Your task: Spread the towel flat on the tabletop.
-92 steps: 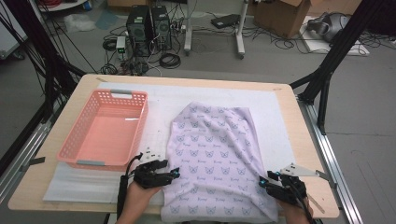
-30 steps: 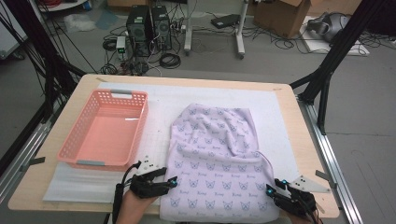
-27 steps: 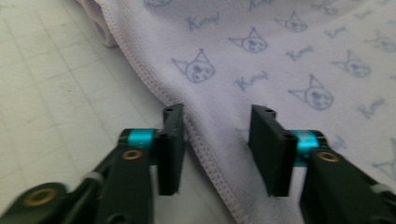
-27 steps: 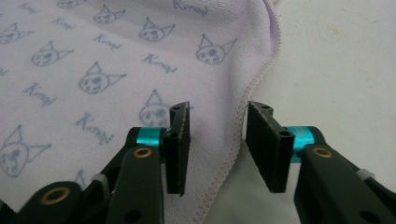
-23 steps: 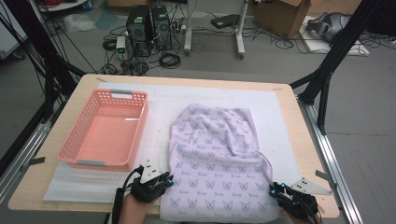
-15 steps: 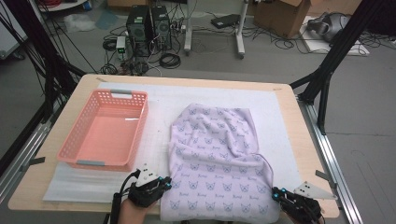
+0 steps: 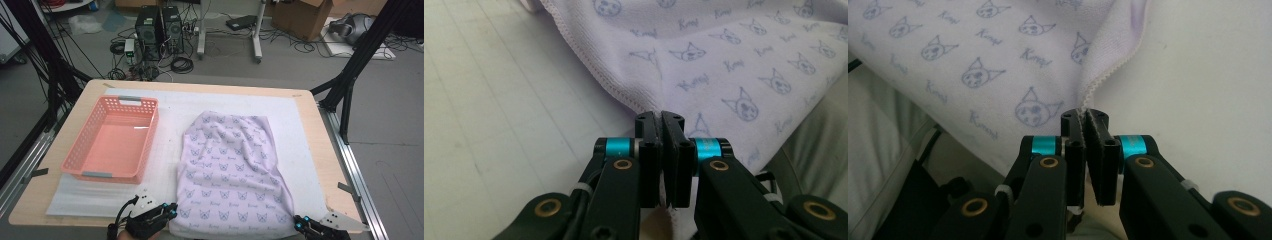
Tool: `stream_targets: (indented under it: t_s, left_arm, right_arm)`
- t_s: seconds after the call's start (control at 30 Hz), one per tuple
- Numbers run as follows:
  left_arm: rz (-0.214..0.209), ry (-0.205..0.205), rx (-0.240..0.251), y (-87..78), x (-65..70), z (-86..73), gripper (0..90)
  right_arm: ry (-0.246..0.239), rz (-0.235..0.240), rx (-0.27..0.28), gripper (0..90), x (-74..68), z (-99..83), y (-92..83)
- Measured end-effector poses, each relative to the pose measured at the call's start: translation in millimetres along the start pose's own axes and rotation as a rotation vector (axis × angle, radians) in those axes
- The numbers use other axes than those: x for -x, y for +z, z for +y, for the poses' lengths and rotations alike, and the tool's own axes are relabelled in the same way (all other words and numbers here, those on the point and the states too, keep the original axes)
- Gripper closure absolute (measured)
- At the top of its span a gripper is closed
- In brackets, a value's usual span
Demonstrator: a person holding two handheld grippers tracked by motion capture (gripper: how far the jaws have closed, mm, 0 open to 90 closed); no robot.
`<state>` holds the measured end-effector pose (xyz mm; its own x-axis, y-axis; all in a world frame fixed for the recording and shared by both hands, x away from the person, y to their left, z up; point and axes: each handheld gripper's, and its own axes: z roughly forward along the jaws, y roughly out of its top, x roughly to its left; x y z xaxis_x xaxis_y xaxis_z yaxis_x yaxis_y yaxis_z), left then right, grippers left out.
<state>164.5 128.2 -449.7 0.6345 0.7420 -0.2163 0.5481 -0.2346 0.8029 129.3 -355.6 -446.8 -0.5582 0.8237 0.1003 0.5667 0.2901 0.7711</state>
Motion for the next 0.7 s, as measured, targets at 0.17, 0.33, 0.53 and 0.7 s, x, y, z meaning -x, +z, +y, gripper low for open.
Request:
stream_targets:
  t_s: [0.17, 0.33, 0.53, 0.7]
  left_arm:
    - [0.017, -0.026, 0.053, -0.2, -1.8, 4.0, 58.6]
    - [0.058, -0.058, 0.086, 7.0, -12.3, 11.9, 45.0]
    - [0.052, -0.061, 0.049, 31.0, -16.9, 16.4, 41.6]
    - [0.100, 0.011, 0.057, 37.6, -11.4, 15.7, 54.6]
  right_arm:
    - [0.035, -0.003, 0.023, 65.6, -1.1, -0.8, -2.9]
    - [0.064, -0.045, 0.082, 56.1, 3.1, 6.6, 0.2]
    - [0.074, -0.113, 0.058, 50.7, 11.4, 18.5, 22.4]
    - [0.063, -0.146, 0.031, 57.8, 16.1, 22.3, 37.0]
